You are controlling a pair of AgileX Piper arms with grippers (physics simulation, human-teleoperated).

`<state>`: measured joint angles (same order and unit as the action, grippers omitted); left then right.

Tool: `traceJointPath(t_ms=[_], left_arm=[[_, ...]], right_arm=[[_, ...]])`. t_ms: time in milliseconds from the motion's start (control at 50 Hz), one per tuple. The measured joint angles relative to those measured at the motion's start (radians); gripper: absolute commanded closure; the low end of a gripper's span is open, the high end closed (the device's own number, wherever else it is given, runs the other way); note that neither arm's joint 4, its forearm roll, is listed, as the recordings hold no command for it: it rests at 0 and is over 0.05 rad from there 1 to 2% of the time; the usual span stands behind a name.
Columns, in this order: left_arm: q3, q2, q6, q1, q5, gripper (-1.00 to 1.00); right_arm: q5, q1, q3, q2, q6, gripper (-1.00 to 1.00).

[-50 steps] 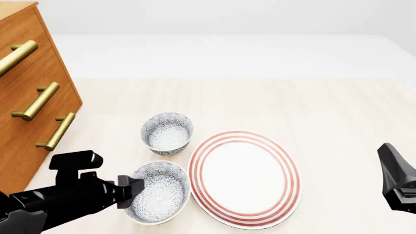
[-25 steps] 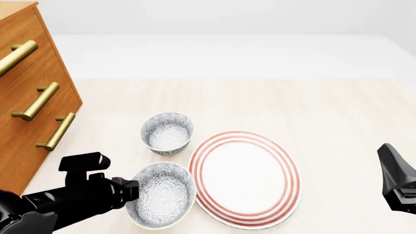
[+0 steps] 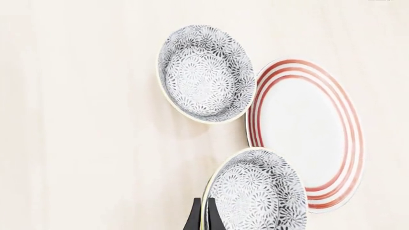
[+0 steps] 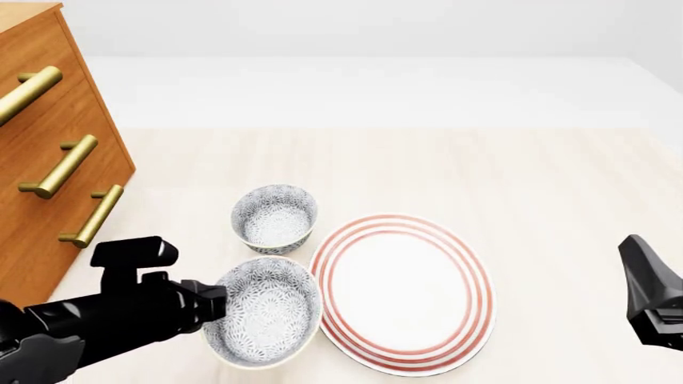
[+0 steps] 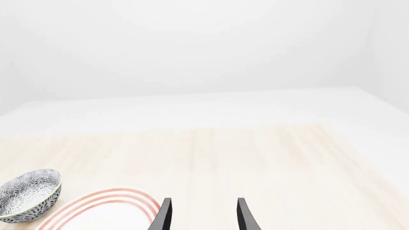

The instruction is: Stack the bowl in the middle on the bowl at the back.

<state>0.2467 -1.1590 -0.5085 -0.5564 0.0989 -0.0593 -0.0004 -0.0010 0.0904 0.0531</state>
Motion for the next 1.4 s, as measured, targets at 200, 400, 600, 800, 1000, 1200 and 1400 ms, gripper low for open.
traceJointPath(t_ms=[200, 400, 600, 800, 1000, 1200, 1400], left_arm=[[0.054, 0.144, 0.0, -0.028, -0.17, 1.0], [0.125, 0.275, 0.009, -0.066, -0.354, 1.0], [0.218, 0.37, 0.026, -0.117, -0.537, 1.0], [0.301, 0.437, 0.047, -0.159, -0.692, 1.0], [0.368, 0.486, 0.071, -0.187, -0.817, 1.0], [0.396, 0.522, 0.076, -0.231, -0.888, 1.0], [0.387, 0.55, 0.066, -0.282, -0.924, 1.0]], right_arm=[[-0.001, 0.002, 0.0, 0.0, -0.004, -1.0], [-0.001, 0.004, 0.0, 0.0, -0.007, -1.0], [0.001, 0.005, 0.0, -0.003, -0.01, -1.0], [0.006, 0.006, -0.001, -0.008, -0.011, -1.0], [0.012, 0.008, -0.001, -0.014, -0.013, -1.0], [0.018, 0.01, -0.001, -0.02, -0.014, -1.0], [0.019, 0.012, -0.001, -0.021, -0.015, -1.0]])
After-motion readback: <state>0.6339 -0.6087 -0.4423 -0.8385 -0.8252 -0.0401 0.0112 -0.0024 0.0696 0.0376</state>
